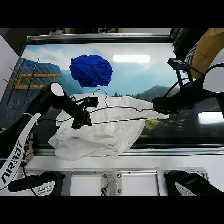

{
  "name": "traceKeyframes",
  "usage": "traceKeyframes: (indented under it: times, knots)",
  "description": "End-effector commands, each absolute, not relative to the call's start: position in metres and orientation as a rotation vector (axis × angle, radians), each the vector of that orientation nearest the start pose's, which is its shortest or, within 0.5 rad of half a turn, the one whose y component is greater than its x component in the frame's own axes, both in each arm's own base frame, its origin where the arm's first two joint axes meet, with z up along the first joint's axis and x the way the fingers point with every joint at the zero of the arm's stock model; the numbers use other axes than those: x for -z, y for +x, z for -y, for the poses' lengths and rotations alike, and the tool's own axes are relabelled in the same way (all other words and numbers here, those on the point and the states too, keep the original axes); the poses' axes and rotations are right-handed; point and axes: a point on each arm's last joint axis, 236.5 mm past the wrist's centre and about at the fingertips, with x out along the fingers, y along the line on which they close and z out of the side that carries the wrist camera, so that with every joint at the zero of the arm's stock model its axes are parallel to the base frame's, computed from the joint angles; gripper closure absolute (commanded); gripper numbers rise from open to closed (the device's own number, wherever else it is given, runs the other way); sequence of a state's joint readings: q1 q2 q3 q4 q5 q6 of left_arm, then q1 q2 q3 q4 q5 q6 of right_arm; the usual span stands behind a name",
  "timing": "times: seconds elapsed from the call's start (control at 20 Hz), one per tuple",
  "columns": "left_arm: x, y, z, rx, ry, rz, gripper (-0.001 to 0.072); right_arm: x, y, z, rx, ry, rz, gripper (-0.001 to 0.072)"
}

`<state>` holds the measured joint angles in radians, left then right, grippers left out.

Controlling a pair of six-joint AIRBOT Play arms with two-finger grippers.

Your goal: Fold the clothes and pants, and hang the long-sleeved shirts on hangers.

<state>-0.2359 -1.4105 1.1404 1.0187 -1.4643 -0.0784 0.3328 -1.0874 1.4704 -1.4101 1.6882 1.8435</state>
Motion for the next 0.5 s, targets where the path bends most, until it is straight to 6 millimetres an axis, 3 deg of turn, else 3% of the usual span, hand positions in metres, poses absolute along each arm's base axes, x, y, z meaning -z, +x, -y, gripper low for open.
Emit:
traceKeyframes:
  times: [0.0,0.45]
  knots:
    - [0.014,0.275,0.193,1.614,0.731,-0.953,0.0701,-0.159,0.276,-0.153,-0.337,0.123,-1.332,0.0704]
    - [0.014,0.274,0.193,1.615,0.73,-0.953,0.07,-0.168,0.272,-0.221,-0.535,0.081,-1.235,0.0704]
